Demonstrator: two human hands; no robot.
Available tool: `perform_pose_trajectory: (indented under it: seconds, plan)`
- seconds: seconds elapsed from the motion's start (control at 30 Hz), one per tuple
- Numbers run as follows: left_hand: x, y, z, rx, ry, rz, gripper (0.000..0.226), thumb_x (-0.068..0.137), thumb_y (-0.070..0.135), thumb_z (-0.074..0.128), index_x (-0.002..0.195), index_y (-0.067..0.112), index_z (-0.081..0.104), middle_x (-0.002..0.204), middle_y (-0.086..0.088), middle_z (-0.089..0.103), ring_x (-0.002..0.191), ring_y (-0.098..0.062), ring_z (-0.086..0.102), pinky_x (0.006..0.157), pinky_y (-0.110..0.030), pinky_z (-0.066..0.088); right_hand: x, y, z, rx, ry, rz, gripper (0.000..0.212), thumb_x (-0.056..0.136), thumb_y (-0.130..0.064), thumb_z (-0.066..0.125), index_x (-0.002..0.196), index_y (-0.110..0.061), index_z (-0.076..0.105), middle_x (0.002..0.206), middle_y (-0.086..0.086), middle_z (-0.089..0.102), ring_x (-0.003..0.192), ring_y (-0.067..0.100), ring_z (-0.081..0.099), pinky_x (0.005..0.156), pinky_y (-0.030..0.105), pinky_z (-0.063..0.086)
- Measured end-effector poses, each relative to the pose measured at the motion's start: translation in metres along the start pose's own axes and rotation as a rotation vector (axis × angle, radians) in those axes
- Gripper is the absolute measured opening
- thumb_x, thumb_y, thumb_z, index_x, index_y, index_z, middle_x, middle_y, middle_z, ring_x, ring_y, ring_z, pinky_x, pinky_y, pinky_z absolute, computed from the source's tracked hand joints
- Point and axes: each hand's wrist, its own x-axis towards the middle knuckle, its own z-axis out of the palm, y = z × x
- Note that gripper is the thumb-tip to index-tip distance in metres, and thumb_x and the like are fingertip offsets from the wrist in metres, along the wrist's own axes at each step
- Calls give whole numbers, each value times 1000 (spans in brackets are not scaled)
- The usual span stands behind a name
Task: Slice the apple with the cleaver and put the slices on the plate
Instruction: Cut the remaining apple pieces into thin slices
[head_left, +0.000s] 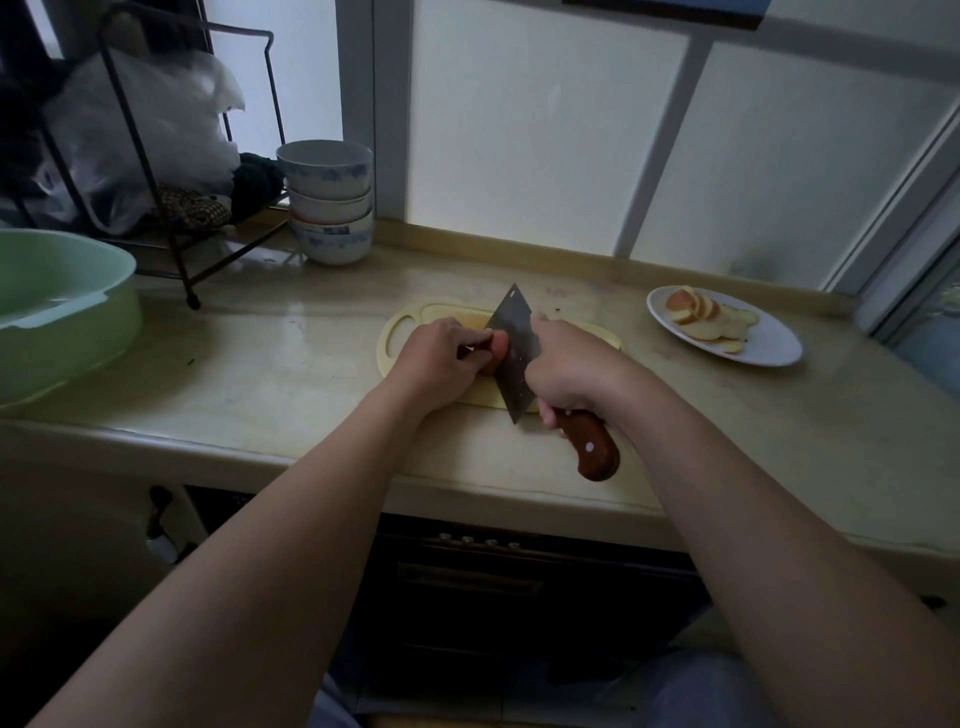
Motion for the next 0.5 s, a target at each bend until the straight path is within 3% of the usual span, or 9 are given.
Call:
perform_pose_trajectory:
  seconds: [0.07,0.13,0.17,0.27,0.4,0.5]
  plan:
    - [0,-1,0,-6,2,-7,34,97,31,63,130,34,67,101,1,62,91,-17,54,77,-26,37,-5,7,-6,39,-14,-4,56,91,7,38,144,-9,43,73,18,71,44,18,62,47,30,52]
    - [0,0,-1,3,-3,-4,34,97,31,63,131,33,66,103,1,63,92,-16,54,78,-26,37,-8,13,-11,93,38,-11,43,88,8,38,131,1,44,74,19,72,49,20,65,50,33,55]
    - [0,0,-1,8,-4,-3,34,98,30,62,131,32,66,104,1,64,92,-16,55,78,-26,38,-7,14,-13,119,85,-20,55,88,8,38,142,-5,44,79,19,73,49,19,66,50,33,55]
    - [0,-1,-1,4,-7,-5,34,98,28,62,132,26,66,107,1,66,92,-15,55,78,-24,38,-2,16,-13,192,172,-46,87,89,3,38,167,-28,15,99,18,72,47,14,68,48,27,53]
    - [0,-3,0,-3,-4,-14,32,97,28,64,128,27,69,105,0,68,92,-15,59,78,-24,39,6,16,-12,197,186,-78,91,88,3,38,168,-29,9,130,8,60,48,15,70,46,25,53]
    - [0,-1,0,-2,-3,-7,28,97,27,64,123,28,72,104,0,68,92,-16,60,78,-24,40,6,16,-11,207,197,-79,91,87,4,38,168,-27,9,139,16,61,50,18,70,47,27,53]
